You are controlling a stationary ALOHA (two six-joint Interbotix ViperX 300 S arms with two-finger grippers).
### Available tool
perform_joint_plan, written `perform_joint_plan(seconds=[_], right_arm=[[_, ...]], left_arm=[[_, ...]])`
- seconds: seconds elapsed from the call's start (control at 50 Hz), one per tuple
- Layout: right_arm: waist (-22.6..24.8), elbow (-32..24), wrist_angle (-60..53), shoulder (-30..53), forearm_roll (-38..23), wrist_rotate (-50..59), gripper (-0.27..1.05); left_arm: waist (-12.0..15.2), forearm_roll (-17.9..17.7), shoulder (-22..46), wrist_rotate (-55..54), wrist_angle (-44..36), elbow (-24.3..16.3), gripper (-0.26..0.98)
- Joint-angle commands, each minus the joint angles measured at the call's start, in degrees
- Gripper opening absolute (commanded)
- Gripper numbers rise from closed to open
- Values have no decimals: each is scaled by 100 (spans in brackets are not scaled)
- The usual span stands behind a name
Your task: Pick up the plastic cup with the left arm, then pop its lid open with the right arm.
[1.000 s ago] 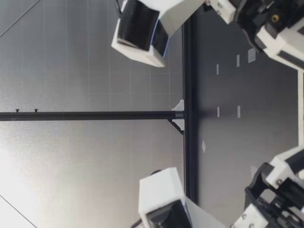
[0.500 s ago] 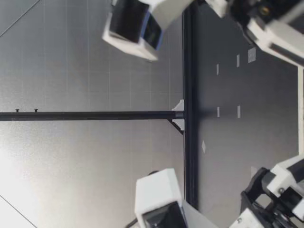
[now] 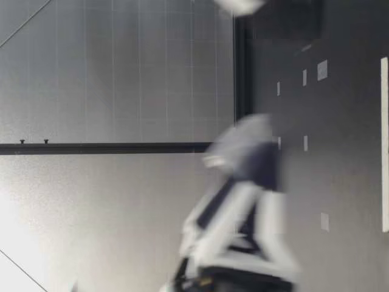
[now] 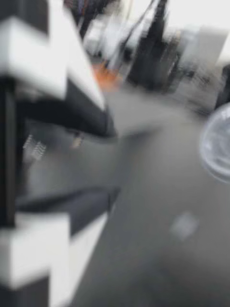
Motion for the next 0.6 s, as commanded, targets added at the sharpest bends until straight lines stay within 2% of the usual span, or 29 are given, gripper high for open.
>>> perform_joint_plan(seconds=[0.0,0.06,0.14,0.26,0.58], right_arm=[[-53,-105,-659,141,202,105,79],[-105,-158,-1134,316,554,97,75],[-185,-185,-1881,448,1002,97,72],[-246,-272,-2628,527,1239,105,72],[-255,-475,-2408,527,1107,105,72]], left_arm=[[9,-299,-44,176,-1283,149,7],[9,-369,97,158,-2074,264,7],[-35,-360,281,105,-2566,229,7],[-141,-360,404,88,-2505,70,7],[-193,-352,413,185,-2057,-149,7]])
